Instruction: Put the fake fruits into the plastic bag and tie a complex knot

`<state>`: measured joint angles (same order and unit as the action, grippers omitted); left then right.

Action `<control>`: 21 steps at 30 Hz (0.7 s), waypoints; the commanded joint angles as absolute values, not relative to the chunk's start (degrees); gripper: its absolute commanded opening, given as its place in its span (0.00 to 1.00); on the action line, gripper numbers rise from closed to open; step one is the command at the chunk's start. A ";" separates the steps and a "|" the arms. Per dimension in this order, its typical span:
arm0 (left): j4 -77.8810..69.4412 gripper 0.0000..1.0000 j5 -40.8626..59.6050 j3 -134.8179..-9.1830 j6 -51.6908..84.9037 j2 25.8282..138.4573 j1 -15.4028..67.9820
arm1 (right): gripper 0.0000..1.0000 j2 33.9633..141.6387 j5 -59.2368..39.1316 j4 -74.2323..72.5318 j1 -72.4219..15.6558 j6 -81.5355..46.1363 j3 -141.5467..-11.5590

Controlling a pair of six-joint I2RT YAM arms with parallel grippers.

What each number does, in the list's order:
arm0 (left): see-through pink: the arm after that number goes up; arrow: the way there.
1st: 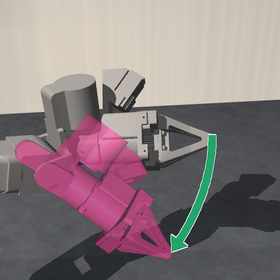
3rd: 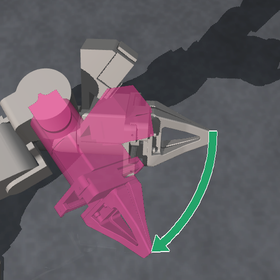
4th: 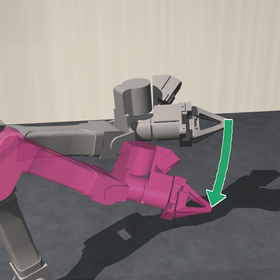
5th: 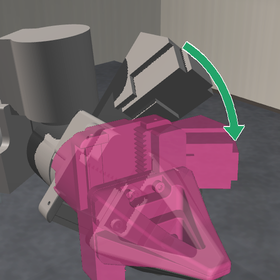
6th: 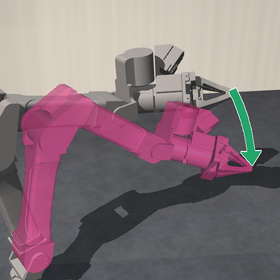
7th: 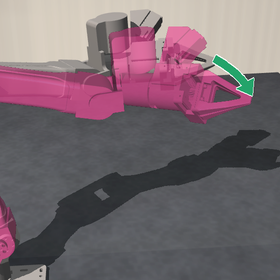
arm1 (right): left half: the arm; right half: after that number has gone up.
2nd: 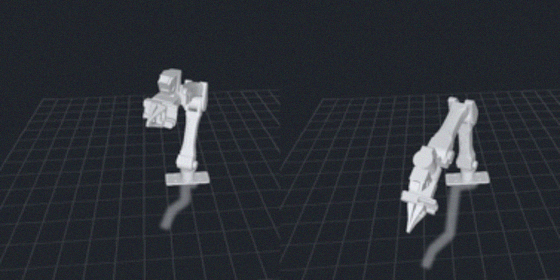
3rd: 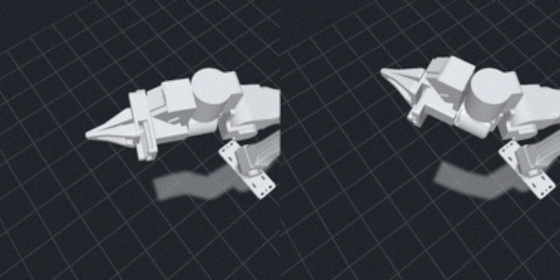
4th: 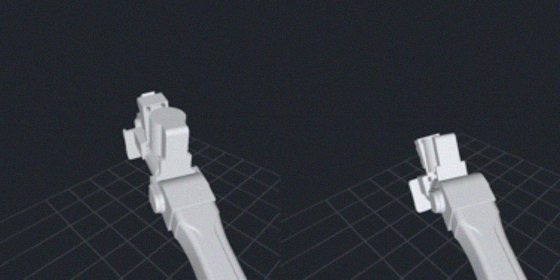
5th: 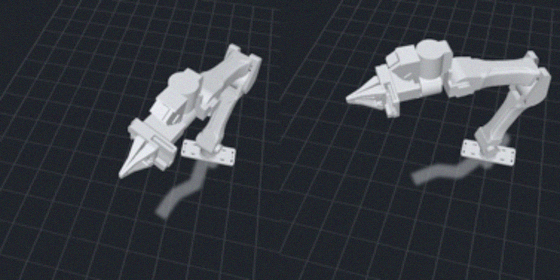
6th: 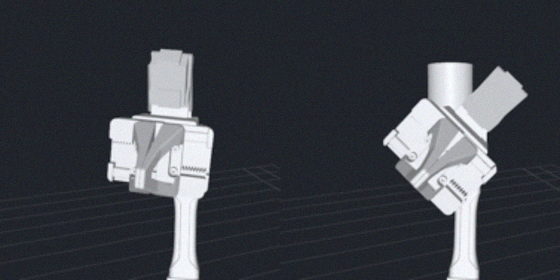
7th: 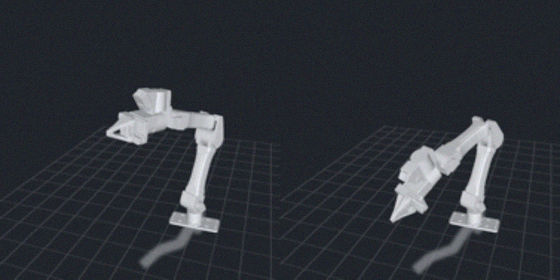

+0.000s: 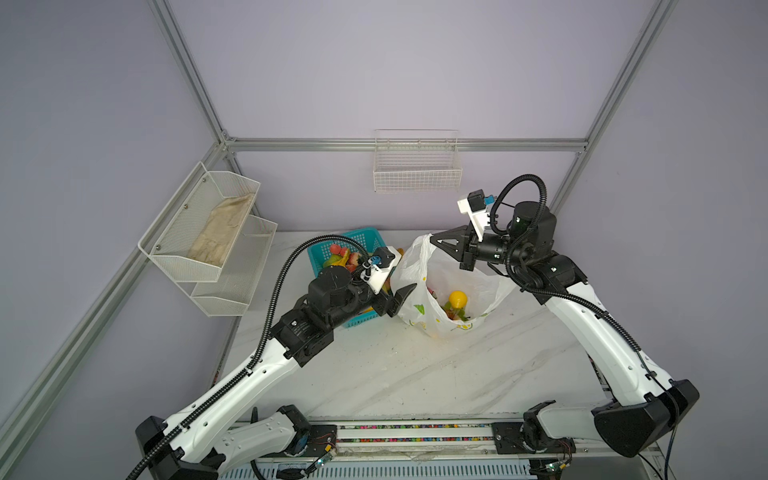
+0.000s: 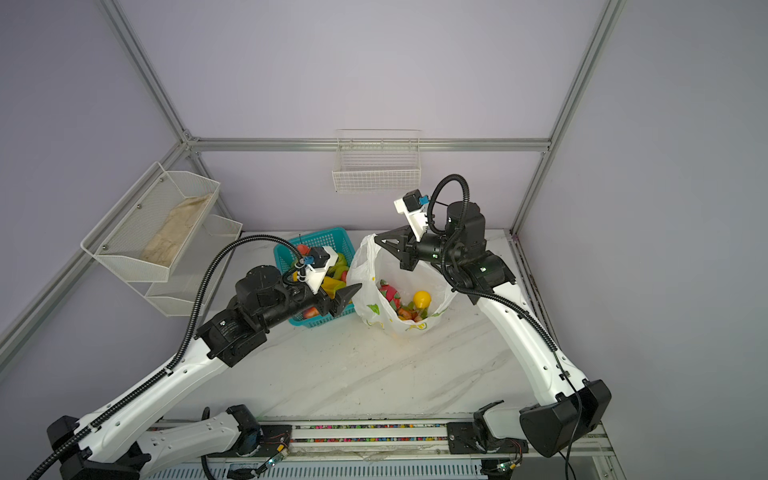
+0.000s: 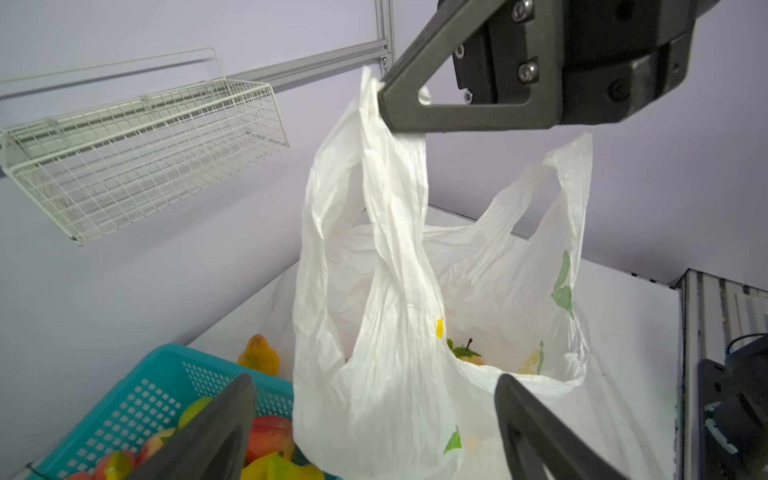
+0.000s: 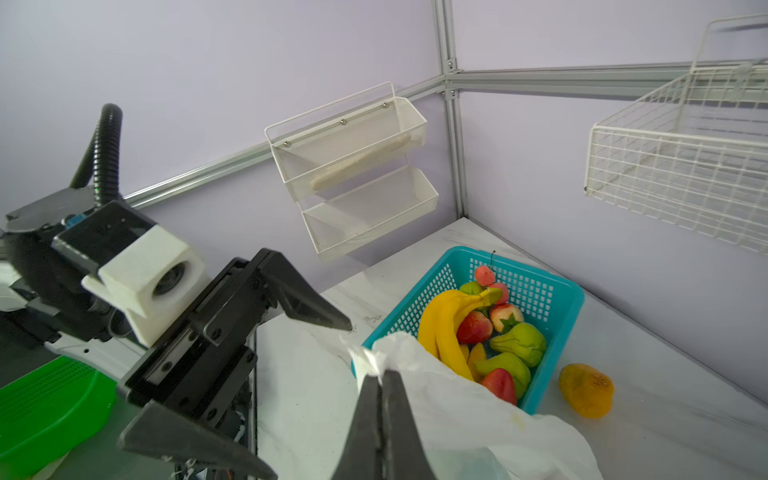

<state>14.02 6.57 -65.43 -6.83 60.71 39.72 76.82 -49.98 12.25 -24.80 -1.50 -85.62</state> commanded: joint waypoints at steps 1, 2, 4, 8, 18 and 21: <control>19.86 0.90 13.64 -76.42 -13.46 61.91 37.36 | 0.00 75.14 -55.99 9.67 -24.92 -3.02 -86.20; 20.63 0.91 15.69 -78.19 -14.08 62.98 36.82 | 0.00 74.82 -56.36 9.42 -24.87 -3.37 -85.95; 22.53 0.92 19.03 -81.97 -15.64 65.47 36.17 | 0.00 74.07 -56.79 8.44 -24.87 -4.52 -85.25; 27.53 0.96 22.65 -90.35 -18.51 71.23 35.94 | 0.00 71.54 -57.98 7.60 -24.92 -6.11 -83.93; 30.81 0.99 34.16 -100.86 -20.37 80.48 35.83 | 0.00 69.43 -58.51 5.34 -24.87 -8.25 -80.99; 31.96 0.93 36.49 -102.16 -21.42 83.09 35.73 | 0.00 69.59 -58.62 5.31 -24.89 -8.79 -81.38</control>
